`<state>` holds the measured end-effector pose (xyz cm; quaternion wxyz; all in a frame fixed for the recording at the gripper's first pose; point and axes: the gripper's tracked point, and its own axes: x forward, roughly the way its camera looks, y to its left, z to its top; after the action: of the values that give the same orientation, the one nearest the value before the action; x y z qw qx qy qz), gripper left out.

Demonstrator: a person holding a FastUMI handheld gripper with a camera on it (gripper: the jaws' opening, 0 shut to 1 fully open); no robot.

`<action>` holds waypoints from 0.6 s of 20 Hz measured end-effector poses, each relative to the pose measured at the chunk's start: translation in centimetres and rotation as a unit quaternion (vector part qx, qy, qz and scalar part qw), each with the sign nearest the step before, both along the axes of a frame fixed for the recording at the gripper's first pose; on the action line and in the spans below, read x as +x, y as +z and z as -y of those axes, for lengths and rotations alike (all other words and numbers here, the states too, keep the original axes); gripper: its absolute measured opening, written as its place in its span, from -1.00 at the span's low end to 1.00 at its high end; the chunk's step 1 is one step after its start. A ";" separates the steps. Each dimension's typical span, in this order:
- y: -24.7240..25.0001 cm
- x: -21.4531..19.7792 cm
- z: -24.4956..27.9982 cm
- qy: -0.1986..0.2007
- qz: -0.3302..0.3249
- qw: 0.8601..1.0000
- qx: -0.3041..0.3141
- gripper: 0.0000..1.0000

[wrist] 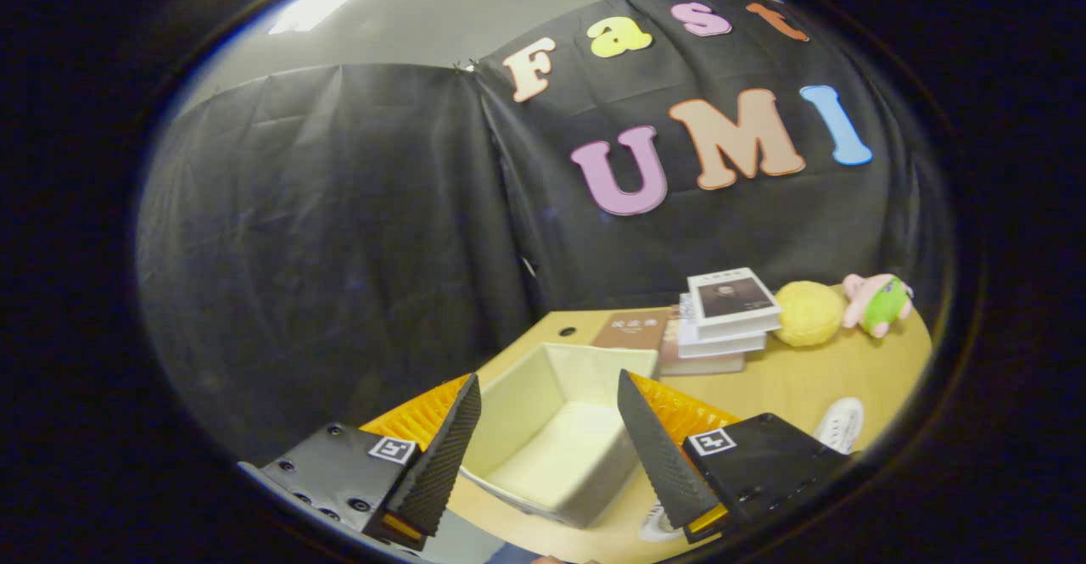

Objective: Open the storage box then place both shoes into the box .Put the left shoe in first, then the right shoe, with the right side of both shoes facing outward in a uniform manner.

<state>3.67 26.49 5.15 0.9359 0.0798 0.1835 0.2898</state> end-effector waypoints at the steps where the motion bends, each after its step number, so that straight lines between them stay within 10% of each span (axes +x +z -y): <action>1: -1.7 0.2 1.7 -0.014 -0.013 1.000 -0.021 1.00; 12: -19.9 0.2 13.1 -0.094 -0.158 0.963 -0.196 0.88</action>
<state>3.83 13.37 -14.80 0.9153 -0.0436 0.3743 0.1424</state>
